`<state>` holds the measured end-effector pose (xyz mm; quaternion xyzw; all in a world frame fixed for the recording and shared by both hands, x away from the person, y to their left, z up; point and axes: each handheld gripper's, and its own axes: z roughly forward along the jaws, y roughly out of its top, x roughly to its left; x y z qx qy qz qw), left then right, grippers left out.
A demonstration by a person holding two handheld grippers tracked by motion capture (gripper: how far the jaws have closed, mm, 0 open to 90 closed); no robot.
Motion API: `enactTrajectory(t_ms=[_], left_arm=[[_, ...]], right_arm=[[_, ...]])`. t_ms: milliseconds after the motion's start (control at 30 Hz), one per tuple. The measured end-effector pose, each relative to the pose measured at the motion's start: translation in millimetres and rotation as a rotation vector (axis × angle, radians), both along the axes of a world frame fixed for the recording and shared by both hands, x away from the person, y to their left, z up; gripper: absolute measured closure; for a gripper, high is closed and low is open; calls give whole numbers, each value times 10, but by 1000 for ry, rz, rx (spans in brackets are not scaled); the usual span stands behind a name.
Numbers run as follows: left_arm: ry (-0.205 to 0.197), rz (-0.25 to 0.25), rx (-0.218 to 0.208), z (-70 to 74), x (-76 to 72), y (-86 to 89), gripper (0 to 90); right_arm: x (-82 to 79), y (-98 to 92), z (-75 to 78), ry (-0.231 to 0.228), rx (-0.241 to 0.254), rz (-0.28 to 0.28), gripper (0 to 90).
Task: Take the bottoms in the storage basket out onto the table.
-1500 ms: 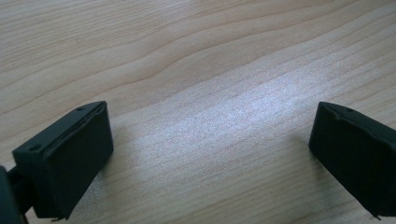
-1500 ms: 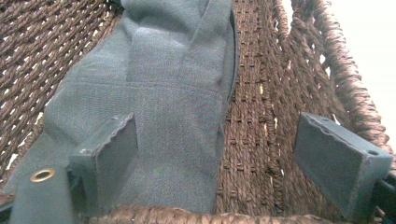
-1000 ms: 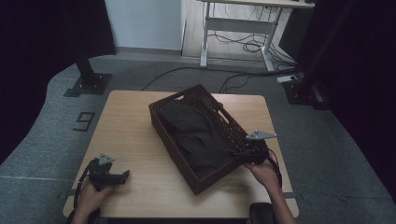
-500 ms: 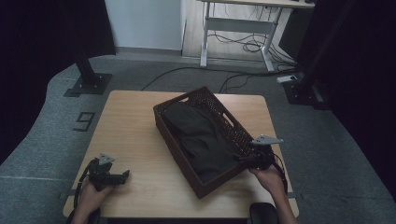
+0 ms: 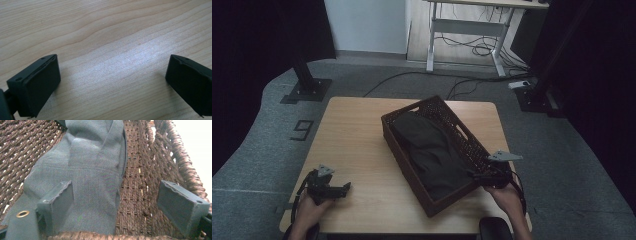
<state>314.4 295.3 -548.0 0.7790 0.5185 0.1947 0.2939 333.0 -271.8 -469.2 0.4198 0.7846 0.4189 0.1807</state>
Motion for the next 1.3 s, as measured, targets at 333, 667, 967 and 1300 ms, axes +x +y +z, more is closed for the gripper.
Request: enactTrajectory(t_ms=[333,667,967,1300], left_arm=[[1,1,-1,0,-1,-1,0],[1,2,-1,1,-1,-2,0],[1,2,-2,1,-2,-2,0],[1,2,-1,1,-2,-2,0]], right_arm=[[-134,-86,-3,-2,3,-19,142],[-291,-183,-13,-12,10,-39,142],[-370,-239,-10,-8,6,-47,142],[-429,-303,-2,3,-1,-46,142]])
